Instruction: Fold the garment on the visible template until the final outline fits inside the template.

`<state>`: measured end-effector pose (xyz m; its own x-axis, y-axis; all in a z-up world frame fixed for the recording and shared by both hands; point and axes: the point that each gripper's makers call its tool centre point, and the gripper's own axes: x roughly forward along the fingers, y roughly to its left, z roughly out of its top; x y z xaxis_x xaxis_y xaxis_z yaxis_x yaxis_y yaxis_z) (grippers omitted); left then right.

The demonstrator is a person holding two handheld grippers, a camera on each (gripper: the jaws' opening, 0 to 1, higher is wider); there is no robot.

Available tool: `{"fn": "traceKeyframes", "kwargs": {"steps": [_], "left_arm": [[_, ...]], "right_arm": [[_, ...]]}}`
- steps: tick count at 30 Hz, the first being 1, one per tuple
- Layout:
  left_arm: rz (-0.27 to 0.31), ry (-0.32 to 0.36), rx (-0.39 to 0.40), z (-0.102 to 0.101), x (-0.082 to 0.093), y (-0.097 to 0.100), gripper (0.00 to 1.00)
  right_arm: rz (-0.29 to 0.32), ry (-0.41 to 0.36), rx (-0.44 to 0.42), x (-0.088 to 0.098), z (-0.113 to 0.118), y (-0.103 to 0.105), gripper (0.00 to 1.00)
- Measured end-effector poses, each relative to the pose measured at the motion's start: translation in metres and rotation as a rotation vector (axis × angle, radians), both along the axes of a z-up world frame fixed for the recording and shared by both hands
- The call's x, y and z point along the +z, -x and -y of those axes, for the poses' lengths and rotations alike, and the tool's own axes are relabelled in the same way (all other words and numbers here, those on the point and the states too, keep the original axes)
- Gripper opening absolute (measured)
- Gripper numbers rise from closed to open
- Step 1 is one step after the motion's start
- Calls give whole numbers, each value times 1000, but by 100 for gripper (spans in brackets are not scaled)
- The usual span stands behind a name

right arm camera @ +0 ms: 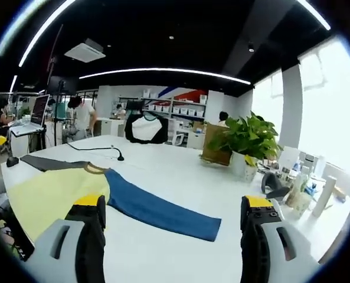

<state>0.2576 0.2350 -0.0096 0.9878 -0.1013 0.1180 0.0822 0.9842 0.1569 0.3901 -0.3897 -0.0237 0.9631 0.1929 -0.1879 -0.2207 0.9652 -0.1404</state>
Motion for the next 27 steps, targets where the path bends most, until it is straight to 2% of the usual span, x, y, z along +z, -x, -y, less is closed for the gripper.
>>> {"fn": "traceKeyframes", "kwargs": {"steps": [7,11,14,20,27], "left_arm": [[-13,-12,-16,7,0,1,100],[-15,-12,-12,7,0,0,99],[-50,-6,9,5,-6,-1,100],[-48,-11,3,5,-7,-2,100],[-51,-13,15,2,-8,-1,100]], "right_arm": [[-93,55,-4,-19,11,-26,97],[-125,53,-19,-28,19,-40,97],[-150,44,-38,-38,26,-49,97],[-190,19,-94,-60,44,-74,95],[-275,33,-101,-90,53,-99,93]]}}
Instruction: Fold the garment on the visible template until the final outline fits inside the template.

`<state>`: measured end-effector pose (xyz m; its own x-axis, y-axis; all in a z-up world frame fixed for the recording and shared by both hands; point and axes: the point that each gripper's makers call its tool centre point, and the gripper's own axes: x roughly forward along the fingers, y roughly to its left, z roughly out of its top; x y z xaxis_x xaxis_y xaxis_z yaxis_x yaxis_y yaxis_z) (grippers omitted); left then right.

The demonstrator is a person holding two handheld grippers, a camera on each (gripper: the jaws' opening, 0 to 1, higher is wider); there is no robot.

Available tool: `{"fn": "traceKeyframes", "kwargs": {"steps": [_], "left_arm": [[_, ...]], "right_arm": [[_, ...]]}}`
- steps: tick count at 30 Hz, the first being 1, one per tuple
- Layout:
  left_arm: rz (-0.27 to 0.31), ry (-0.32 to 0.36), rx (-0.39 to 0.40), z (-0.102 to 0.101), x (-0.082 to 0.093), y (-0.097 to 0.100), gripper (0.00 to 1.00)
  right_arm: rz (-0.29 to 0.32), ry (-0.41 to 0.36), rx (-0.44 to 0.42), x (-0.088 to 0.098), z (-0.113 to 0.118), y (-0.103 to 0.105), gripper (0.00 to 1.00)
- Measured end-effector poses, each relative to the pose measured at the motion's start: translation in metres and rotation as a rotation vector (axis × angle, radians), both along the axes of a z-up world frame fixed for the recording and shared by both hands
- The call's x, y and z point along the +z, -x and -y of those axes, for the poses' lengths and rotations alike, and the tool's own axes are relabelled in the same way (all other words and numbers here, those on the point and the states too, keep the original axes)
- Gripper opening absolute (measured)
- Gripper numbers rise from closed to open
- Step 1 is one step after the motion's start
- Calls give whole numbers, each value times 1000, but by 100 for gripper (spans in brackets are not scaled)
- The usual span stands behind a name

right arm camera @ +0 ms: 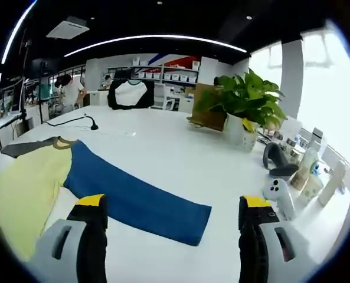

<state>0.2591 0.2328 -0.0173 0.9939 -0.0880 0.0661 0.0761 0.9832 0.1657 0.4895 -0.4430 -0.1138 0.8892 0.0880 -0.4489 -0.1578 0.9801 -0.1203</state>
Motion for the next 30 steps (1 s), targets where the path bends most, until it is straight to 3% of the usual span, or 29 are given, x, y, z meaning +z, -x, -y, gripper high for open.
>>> {"fn": "traceKeyframes", "kwargs": {"steps": [4,7,11,26,30], "left_arm": [[-2,2,7,-2,-1,-1,99],[28,14,26,-7,6,2,100],[41,21,32,-10,9,5,100],[5,25,14,-6,0,-1,99],[1,30,13,-6,-1,-2,98]], "right_arm": [[-75,-27,-44,-26,13,-14,88],[-132,-20,-80,-47,25,-20,85],[-155,-13,-91,-59,29,-23,83],[-123,2,-65,-69,32,-35,55],[-151,-6,-52,-78,32,-36,51]]}}
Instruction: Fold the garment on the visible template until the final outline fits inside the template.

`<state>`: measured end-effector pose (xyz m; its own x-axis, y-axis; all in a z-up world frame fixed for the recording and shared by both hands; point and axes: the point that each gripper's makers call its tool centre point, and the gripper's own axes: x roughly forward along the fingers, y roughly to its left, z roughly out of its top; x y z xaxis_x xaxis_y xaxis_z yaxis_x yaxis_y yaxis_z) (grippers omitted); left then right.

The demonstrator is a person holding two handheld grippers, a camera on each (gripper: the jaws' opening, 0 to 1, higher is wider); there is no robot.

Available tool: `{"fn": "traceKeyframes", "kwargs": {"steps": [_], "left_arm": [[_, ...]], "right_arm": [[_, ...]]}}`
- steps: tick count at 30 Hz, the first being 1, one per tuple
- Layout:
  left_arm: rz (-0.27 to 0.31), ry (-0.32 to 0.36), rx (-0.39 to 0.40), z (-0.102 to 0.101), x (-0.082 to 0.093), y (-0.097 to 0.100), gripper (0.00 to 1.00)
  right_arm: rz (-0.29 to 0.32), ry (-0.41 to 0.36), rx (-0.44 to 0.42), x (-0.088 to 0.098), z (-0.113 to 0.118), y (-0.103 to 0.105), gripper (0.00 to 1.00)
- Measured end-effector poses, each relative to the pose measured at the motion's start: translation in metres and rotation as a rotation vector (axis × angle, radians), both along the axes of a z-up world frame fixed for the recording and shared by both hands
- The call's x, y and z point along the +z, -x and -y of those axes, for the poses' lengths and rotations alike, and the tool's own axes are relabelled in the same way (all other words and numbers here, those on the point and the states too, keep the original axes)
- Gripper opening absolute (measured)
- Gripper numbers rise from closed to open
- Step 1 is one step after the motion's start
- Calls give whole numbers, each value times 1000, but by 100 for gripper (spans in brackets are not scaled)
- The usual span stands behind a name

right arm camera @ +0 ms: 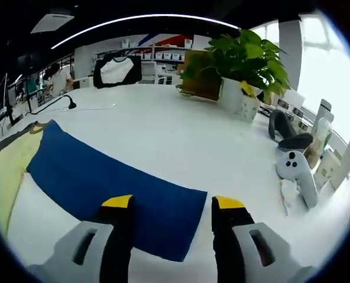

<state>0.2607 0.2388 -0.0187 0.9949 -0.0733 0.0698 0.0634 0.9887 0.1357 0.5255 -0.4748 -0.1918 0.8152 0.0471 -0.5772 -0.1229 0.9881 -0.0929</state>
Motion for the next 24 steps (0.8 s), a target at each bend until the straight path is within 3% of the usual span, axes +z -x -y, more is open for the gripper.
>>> {"fn": "traceKeyframes", "kwargs": {"steps": [11,14,18,24], "left_arm": [[-11,2,-7,1,-3,-2,98],[-13,4,-9,0,-4,-3,98],[-21,9,-5,-1,-6,-3,98],[-33,11,-10,1,-10,-5,98]], "right_arm": [[11,-68,-1,-4,-5,1,39],[19,-65,-3,-4,-4,2,32],[23,-37,-10,-4,-2,4,12],[22,12,-2,-3,3,-1,3]]}}
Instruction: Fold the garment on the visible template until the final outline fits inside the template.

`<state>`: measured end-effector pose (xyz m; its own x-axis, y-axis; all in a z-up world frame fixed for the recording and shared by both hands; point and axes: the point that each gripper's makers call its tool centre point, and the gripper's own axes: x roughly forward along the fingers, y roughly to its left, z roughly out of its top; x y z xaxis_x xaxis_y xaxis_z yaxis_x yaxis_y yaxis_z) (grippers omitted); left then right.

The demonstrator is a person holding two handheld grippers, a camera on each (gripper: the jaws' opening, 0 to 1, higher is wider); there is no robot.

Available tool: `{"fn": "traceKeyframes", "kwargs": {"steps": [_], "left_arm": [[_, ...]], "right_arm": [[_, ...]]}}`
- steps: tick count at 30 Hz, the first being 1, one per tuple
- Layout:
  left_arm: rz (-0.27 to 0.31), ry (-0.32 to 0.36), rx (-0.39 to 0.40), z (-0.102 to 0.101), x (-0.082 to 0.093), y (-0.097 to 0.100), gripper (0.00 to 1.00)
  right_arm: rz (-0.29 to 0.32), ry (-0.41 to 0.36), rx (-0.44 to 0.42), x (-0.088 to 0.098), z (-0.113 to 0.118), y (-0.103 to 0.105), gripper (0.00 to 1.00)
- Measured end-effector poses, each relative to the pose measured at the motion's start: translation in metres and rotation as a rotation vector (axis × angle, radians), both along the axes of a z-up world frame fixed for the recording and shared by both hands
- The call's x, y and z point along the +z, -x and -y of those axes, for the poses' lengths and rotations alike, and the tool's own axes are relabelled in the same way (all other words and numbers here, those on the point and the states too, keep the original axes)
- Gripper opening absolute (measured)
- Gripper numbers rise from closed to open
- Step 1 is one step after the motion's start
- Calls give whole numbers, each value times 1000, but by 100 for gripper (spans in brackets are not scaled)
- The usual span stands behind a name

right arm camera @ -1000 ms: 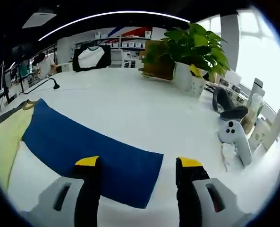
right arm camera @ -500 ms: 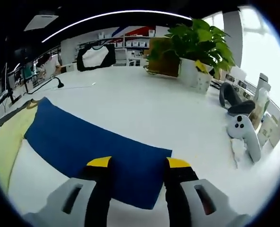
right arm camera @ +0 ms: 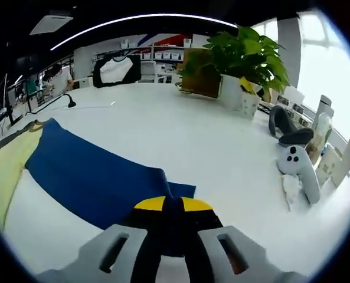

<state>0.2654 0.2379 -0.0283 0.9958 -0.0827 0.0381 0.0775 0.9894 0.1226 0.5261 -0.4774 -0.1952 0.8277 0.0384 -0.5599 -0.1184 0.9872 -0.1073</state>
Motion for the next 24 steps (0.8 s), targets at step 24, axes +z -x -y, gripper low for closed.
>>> {"fn": "traceKeyframes", "kwargs": {"steps": [24], "left_arm": [[-26,16,13,-9,-8,-1,98]], "right_arm": [[36,96,-56,2,30,-9,11]]}}
